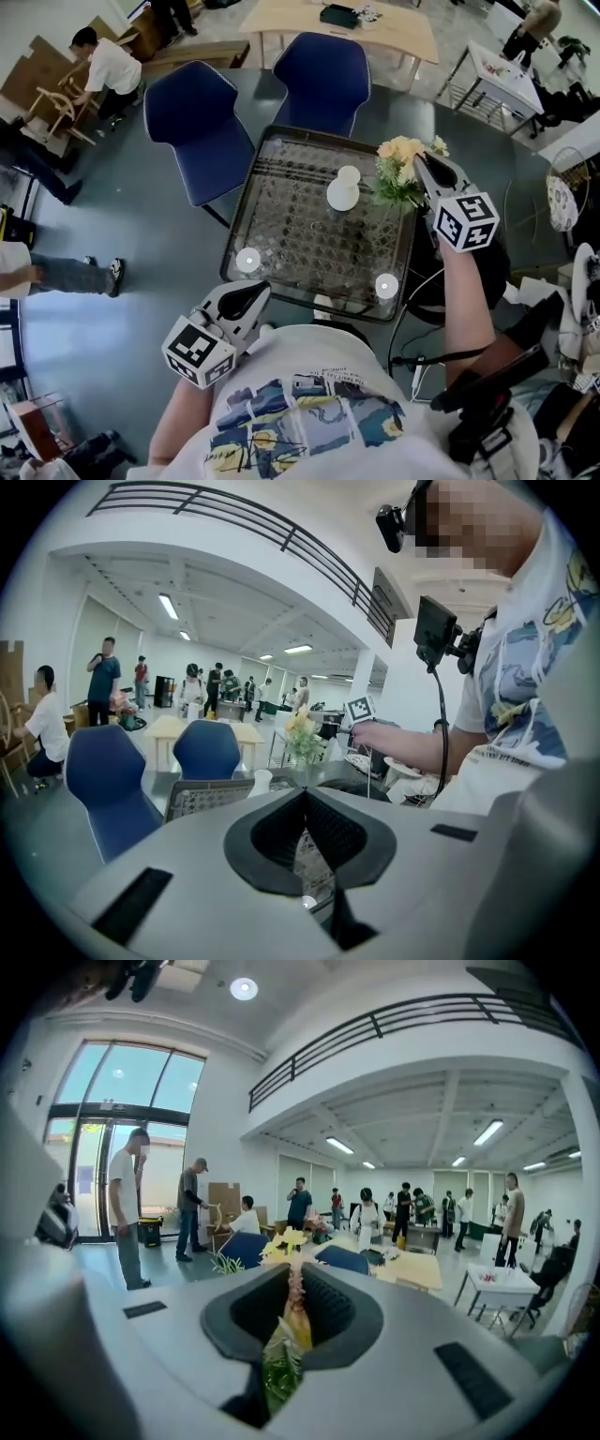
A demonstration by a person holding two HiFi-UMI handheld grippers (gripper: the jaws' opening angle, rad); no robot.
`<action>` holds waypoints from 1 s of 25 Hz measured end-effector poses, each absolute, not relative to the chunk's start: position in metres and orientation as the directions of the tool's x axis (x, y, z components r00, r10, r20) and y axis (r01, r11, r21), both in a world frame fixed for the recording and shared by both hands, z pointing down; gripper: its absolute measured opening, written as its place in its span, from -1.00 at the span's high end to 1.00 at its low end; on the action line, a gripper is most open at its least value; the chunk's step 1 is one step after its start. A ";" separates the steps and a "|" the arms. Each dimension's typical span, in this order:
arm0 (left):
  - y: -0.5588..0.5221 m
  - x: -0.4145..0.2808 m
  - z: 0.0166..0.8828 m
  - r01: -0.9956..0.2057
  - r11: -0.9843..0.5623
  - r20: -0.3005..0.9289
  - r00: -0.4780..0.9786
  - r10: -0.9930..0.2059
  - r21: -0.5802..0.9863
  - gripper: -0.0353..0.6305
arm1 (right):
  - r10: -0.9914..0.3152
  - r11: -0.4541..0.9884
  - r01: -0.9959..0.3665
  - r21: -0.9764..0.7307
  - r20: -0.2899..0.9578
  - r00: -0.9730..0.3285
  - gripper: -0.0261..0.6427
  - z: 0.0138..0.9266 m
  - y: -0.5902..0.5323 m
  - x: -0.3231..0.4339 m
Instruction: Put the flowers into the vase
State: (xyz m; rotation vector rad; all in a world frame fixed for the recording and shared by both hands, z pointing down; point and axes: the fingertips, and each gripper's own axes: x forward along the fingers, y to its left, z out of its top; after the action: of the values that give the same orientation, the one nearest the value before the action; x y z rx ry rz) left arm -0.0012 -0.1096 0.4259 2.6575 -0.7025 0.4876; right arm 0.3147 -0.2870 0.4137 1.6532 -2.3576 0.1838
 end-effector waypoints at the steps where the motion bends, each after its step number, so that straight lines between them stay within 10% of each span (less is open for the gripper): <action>1: -0.109 -0.002 0.425 -0.526 -0.816 0.406 0.818 -0.408 0.239 0.87 | -0.912 0.352 -0.934 0.064 0.247 -0.327 0.79 0.397 -0.290 0.311; 13: -0.109 -0.028 0.427 -0.608 -0.751 0.412 0.773 -0.483 0.258 0.87 | -0.937 0.342 -0.917 0.205 0.010 -0.348 0.79 0.342 -0.346 0.263; 25: -0.105 -0.055 0.430 -0.693 -0.675 0.443 0.703 -0.556 0.253 0.87 | -0.908 0.419 -0.879 0.229 0.117 -0.403 0.79 0.455 -0.363 0.214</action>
State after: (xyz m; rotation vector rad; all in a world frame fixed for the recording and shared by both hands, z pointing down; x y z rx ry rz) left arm -0.0549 -0.1050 0.4300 2.5085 -0.9675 0.4650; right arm 0.2136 -0.3628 0.4551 1.5702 -2.4509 -0.1917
